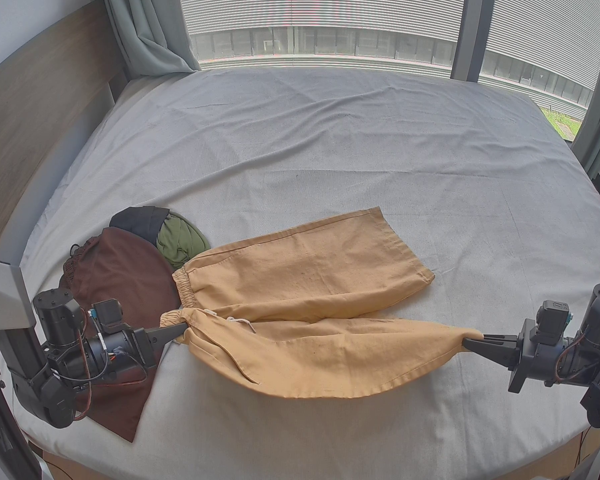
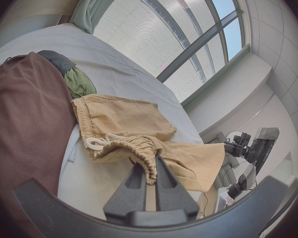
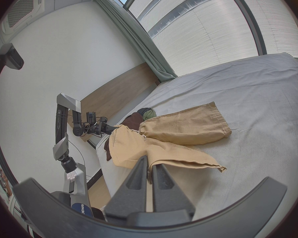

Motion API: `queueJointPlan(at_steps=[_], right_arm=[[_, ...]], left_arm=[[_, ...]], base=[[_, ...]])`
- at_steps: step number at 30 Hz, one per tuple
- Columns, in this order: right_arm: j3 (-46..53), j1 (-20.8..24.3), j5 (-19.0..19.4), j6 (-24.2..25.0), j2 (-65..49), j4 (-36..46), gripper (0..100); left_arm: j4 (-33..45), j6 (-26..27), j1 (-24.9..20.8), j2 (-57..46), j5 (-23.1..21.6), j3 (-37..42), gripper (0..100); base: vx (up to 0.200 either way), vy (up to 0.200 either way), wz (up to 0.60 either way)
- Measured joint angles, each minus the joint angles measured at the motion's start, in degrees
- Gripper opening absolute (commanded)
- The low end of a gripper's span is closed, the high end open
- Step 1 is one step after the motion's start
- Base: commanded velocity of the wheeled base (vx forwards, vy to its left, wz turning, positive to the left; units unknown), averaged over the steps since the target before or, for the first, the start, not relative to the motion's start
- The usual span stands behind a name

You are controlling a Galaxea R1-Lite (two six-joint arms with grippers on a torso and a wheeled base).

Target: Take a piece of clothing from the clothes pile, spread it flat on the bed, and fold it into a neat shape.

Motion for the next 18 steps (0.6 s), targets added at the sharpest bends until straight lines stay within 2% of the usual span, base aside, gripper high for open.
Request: queueJointPlan(at_steps=[18], right_arm=[[-0.22,0.06,0.00,0.33,-1.46,0.02,0]], left_arm=[[0.02,-1.10,0.26,0.06,0.38,-0.49,0]], base=[[0.000,0.000,0.00]])
